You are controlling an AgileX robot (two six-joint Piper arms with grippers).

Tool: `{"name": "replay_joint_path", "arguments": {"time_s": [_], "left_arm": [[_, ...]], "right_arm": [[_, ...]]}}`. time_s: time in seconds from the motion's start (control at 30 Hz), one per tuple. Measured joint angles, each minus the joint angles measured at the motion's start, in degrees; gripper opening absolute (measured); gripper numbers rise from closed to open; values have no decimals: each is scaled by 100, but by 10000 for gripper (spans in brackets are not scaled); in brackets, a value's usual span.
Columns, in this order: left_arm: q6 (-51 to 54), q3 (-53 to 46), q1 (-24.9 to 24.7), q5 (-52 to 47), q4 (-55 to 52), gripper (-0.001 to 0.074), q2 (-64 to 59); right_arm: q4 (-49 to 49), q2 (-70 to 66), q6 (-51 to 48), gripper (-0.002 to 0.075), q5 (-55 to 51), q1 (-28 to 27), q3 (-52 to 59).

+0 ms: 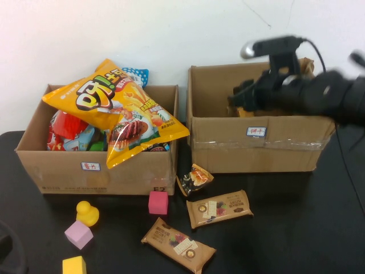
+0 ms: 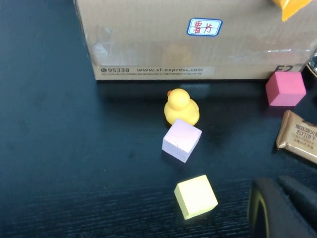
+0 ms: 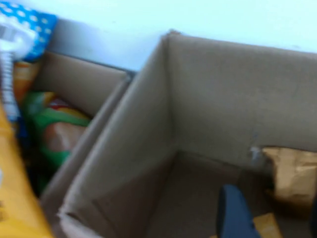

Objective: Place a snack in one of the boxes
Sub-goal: Place the biscuit in the biscuit box, then pick up the biscuit

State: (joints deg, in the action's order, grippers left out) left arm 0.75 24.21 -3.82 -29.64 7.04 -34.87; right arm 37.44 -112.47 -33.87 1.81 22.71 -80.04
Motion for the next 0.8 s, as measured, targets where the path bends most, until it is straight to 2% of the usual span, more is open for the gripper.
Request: {"name": "replay_joint_path", "arguments": {"time_s": [0.2, 0.43, 0.57, 0.7, 0.8], "left_arm": [[548, 0, 0, -2, 373, -1, 0], [2663, 0, 0, -458, 3141, -2, -53], [3542, 0, 0, -955, 4072, -2, -352], [3742, 108, 0, -1270, 4281, -2, -951], [3765, 426, 0, -1479, 4306, -2, -1522]], "right_arm": [[30, 162, -58, 338, -2124, -431, -783], [-581, 614, -477, 330, -4205, -495, -1042], [-894, 718, -499, 281, -5045, -495, -1042], [-1294, 718, -315, 223, -5680, -495, -1042], [-1596, 781, -152, 134, -5938, -495, -921]]}}
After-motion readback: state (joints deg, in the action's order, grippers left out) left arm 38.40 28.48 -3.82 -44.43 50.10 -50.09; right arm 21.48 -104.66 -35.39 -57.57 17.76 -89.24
